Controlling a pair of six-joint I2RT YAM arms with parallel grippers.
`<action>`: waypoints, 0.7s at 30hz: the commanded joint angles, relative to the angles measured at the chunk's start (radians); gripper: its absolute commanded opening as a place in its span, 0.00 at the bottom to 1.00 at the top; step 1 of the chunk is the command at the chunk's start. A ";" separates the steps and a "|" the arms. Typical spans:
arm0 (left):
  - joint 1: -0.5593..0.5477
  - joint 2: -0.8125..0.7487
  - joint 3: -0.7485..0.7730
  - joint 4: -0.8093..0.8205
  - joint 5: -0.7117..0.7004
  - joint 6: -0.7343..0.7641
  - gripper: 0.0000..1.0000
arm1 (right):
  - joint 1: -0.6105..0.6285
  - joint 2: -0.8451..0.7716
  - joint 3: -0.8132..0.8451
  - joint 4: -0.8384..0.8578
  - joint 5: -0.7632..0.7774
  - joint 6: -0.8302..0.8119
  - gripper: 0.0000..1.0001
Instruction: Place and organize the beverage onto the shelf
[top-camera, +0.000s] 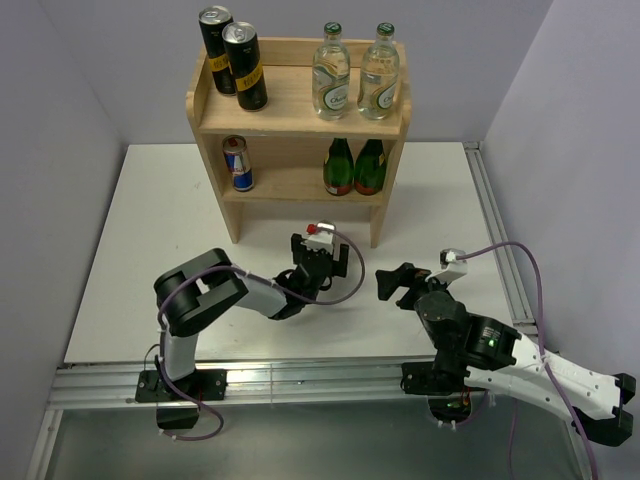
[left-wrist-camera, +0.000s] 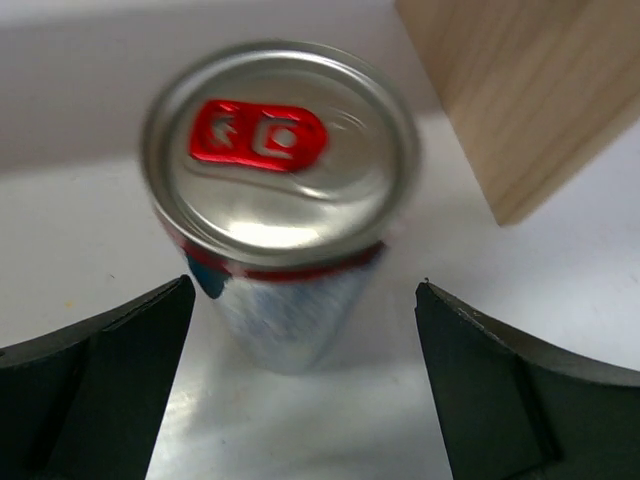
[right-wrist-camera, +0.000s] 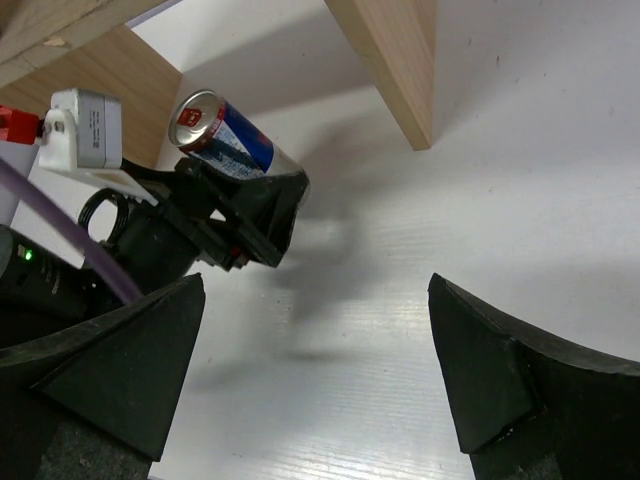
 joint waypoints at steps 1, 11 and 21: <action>0.037 0.037 0.038 0.117 -0.014 0.033 0.99 | 0.004 0.014 0.011 0.036 0.005 -0.007 1.00; 0.092 0.091 0.110 0.098 -0.003 0.024 0.45 | 0.004 0.040 0.016 0.038 0.010 -0.009 1.00; 0.055 -0.243 0.007 -0.289 -0.112 -0.117 0.00 | 0.004 0.029 0.011 0.039 0.017 -0.007 1.00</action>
